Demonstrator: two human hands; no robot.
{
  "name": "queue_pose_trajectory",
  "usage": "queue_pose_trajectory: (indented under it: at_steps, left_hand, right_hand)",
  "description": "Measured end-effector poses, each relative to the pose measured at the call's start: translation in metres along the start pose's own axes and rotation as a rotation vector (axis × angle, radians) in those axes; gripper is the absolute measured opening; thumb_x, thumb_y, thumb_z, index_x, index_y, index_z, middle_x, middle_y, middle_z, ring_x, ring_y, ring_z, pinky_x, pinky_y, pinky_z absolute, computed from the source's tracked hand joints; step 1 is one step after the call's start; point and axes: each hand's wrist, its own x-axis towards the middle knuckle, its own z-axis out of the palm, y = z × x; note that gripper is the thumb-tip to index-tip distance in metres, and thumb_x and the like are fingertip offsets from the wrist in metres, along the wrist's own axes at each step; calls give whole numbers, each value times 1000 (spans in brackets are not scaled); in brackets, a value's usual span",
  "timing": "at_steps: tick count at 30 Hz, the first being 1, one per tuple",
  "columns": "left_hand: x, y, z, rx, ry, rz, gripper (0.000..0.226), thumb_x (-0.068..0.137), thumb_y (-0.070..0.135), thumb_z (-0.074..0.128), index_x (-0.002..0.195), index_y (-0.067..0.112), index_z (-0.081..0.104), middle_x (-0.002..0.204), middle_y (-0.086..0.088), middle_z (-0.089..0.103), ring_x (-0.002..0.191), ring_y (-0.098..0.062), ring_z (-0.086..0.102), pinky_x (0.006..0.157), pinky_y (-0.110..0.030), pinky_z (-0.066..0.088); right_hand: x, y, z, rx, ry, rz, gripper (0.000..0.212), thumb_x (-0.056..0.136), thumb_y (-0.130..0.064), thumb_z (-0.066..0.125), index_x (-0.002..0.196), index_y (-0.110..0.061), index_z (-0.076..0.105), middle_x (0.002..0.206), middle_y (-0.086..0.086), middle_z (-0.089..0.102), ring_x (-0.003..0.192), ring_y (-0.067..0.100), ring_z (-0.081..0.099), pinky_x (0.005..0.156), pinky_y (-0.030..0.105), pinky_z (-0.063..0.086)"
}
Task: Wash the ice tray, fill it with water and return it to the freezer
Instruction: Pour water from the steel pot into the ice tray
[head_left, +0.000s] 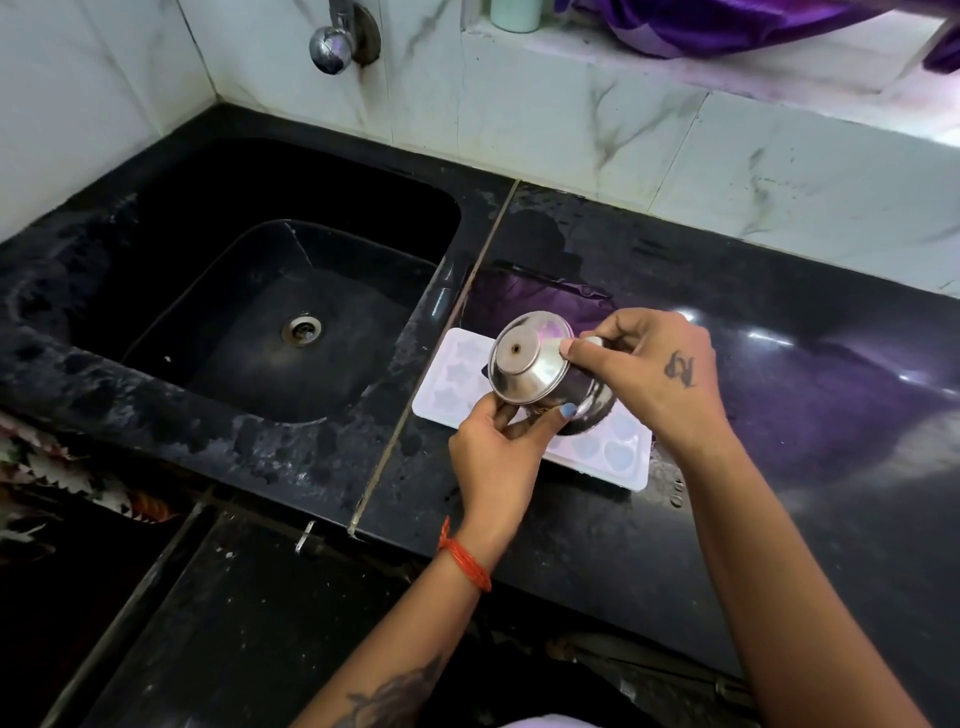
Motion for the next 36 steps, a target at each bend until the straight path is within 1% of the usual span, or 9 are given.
queue_pose_trajectory:
  at_steps: [4, 7, 10, 14, 20, 22, 27, 31, 36]
  left_hand:
    - [-3, -4, 4, -70, -56, -58, 35, 68, 11, 84, 100, 8, 70, 93, -2, 76, 85, -8, 72, 82, -27, 55]
    - [-6, -9, 5, -121, -90, -97, 36, 70, 10, 82, 102, 4, 68, 96, -6, 75, 90, -16, 72, 90, -38, 53]
    - [-7, -13, 7, -177, -115, -129, 37, 72, 6, 80, 104, -3, 64, 97, -10, 74, 91, -19, 72, 89, -39, 54]
    - [-9, -13, 8, -212, -123, -151, 38, 73, 3, 78, 106, -6, 60, 96, -11, 74, 85, -15, 71, 81, -32, 54]
    - [-11, -13, 8, -169, -103, -114, 35, 72, 6, 80, 102, -2, 64, 95, -9, 75, 86, -15, 72, 89, -40, 54]
    - [-12, -11, 9, -126, -83, -80, 33, 71, 7, 81, 99, 2, 66, 93, -7, 75, 85, -13, 72, 86, -35, 55]
    - [-13, -4, 12, 6, -38, -17, 37, 68, 11, 84, 102, 7, 70, 94, 0, 75, 83, 1, 69, 66, -5, 46]
    - [-12, -3, 15, 75, -48, 2, 39, 67, 13, 84, 103, 7, 70, 95, 0, 75, 77, 10, 66, 62, -1, 43]
    - [-14, -6, 20, 50, -74, -34, 40, 66, 15, 85, 103, 8, 70, 95, -2, 75, 84, -3, 71, 66, -5, 48]
  right_hand:
    - [-4, -3, -4, -133, 27, -45, 21, 73, -35, 73, 64, -18, 65, 60, -3, 65, 67, 19, 63, 68, 38, 53]
    - [-7, -6, -6, -209, 18, -68, 18, 74, -36, 71, 68, -19, 66, 66, 1, 67, 72, 24, 64, 71, 39, 53]
    - [-10, -9, -6, -272, 9, -107, 17, 75, -36, 68, 70, -20, 66, 67, 0, 67, 73, 23, 63, 69, 36, 52]
    - [-13, -12, -6, -316, 10, -142, 15, 77, -34, 67, 69, -21, 64, 63, 0, 66, 71, 23, 62, 66, 34, 50]
    - [-14, -8, -8, -266, 22, -136, 16, 76, -34, 68, 69, -19, 65, 66, 1, 66, 71, 24, 62, 68, 36, 52]
    - [-13, -5, -9, -214, 22, -105, 18, 75, -33, 70, 69, -18, 66, 66, 1, 67, 70, 23, 63, 69, 37, 52]
    - [-10, 7, -14, -35, 20, 17, 21, 73, -33, 76, 63, -17, 66, 58, -5, 66, 64, 14, 64, 70, 37, 54]
    - [-10, 16, -16, 58, 30, 68, 19, 70, -30, 78, 60, -19, 67, 56, -7, 67, 64, 13, 67, 73, 43, 56]
    - [-13, 17, -22, -18, 62, 49, 21, 72, -33, 77, 61, -20, 65, 60, -7, 66, 64, 11, 65, 70, 36, 55]
